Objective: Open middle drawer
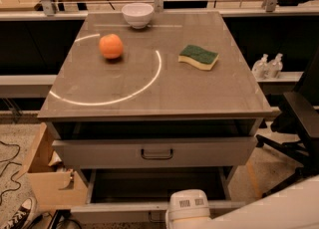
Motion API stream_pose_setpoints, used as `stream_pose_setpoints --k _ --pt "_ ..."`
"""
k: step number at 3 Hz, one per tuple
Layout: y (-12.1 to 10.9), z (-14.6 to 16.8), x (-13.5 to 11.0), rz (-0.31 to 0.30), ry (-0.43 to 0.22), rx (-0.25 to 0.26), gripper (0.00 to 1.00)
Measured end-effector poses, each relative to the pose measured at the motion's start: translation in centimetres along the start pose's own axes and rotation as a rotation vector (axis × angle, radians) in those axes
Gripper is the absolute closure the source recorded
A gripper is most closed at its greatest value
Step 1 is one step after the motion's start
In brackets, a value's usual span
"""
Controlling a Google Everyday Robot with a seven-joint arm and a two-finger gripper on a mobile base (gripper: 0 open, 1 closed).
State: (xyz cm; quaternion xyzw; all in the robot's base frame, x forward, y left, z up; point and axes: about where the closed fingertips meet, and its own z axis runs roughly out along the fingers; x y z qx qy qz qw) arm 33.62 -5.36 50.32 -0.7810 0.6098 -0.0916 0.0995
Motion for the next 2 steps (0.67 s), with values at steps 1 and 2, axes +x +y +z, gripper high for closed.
stream_pose_setpoints --k 1,2 --pt "-2.0 -5.2 1.4 -0.004 0.035 0.071 1.00" --pt "-3.7 -8.7 3.4 0.017 0.048 0.121 1.00"
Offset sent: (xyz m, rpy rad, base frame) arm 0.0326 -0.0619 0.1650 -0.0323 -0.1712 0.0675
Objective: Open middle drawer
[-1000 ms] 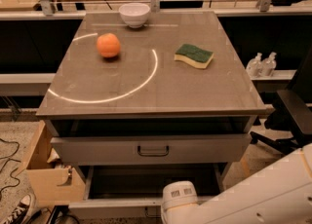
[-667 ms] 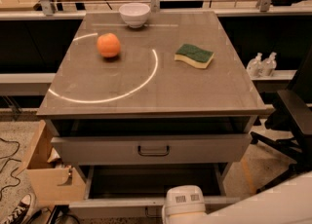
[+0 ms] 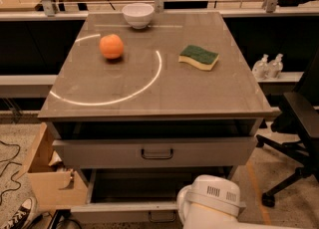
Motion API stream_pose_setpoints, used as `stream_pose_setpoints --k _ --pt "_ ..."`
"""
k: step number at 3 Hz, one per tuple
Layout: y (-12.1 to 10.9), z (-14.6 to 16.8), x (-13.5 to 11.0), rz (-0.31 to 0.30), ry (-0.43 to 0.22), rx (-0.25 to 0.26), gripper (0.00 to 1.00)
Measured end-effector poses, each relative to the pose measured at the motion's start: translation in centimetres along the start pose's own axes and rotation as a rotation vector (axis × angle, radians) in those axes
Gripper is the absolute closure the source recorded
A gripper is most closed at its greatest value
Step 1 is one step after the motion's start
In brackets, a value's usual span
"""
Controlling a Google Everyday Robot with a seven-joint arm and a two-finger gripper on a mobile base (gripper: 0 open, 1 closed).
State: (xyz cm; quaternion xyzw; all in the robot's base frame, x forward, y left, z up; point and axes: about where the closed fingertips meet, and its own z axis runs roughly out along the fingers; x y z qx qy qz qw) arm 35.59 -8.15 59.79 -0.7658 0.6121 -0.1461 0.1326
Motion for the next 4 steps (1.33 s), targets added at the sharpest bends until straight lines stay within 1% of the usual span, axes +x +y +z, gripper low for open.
stream_pose_setpoints --k 1,2,3,4 --pt "-1.2 -1.0 2.4 -0.020 -0.016 0.037 1.00" --pt "-0.4 3.3 6.6 0.003 -0.089 0.044 1.00" --pt "-0.8 3.7 6.4 -0.001 -0.088 0.045 1.00" --pt "-2.0 5.4 6.5 -0.001 -0.101 0.045 1.00"
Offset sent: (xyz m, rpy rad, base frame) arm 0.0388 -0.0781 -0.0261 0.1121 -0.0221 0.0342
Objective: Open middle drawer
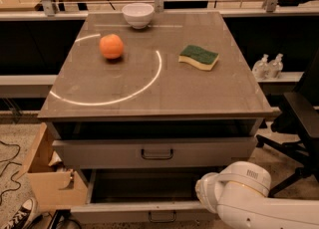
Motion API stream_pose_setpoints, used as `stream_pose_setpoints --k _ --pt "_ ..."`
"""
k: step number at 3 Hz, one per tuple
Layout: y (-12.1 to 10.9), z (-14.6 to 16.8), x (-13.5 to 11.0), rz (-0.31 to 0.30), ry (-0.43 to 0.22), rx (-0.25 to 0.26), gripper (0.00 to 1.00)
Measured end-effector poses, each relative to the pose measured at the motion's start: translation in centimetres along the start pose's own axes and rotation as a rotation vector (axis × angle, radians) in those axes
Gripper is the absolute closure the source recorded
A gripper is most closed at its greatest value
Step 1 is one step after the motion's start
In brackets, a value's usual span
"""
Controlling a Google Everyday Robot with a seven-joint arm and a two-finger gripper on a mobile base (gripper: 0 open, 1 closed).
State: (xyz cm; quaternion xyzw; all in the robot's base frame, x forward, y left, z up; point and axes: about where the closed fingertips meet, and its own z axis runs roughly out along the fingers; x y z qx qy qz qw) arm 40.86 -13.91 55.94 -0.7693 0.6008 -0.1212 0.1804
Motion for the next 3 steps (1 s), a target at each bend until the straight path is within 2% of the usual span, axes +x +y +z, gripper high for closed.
stream_pose_setpoints --k 1,3 --pt "-0.7 1.9 0.5 0.002 0.000 -0.009 1.00" --pt "-0.3 5.8 1.8 0.042 0.005 -0.047 1.00"
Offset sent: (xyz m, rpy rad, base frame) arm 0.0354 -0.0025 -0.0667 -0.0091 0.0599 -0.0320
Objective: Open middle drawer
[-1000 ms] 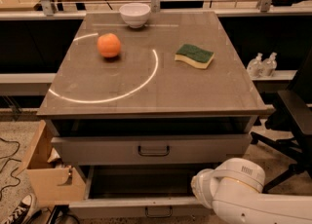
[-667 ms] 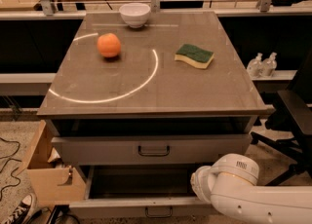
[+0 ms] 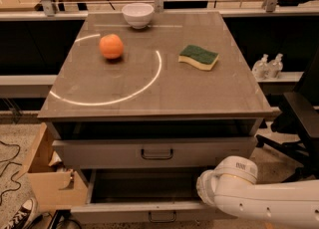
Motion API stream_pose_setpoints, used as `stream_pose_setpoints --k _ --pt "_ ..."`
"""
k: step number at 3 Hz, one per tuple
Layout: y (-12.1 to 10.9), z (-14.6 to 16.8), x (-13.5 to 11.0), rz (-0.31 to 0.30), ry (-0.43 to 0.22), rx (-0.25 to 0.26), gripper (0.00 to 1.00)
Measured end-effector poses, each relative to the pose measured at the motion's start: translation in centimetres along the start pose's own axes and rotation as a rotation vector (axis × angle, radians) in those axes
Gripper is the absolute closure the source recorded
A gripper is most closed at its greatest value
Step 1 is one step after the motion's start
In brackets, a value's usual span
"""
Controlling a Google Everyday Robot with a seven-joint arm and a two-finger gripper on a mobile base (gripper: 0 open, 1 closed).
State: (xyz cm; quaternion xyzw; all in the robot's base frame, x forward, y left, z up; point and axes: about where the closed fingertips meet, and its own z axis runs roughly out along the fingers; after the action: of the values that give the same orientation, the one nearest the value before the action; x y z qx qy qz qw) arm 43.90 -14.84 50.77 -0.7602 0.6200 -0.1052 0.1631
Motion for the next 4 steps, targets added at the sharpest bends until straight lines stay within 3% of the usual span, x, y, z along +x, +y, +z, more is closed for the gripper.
stream_pose_setpoints --k 4 --pt "0.8 6.5 0.6 0.073 -0.029 -0.052 1.00"
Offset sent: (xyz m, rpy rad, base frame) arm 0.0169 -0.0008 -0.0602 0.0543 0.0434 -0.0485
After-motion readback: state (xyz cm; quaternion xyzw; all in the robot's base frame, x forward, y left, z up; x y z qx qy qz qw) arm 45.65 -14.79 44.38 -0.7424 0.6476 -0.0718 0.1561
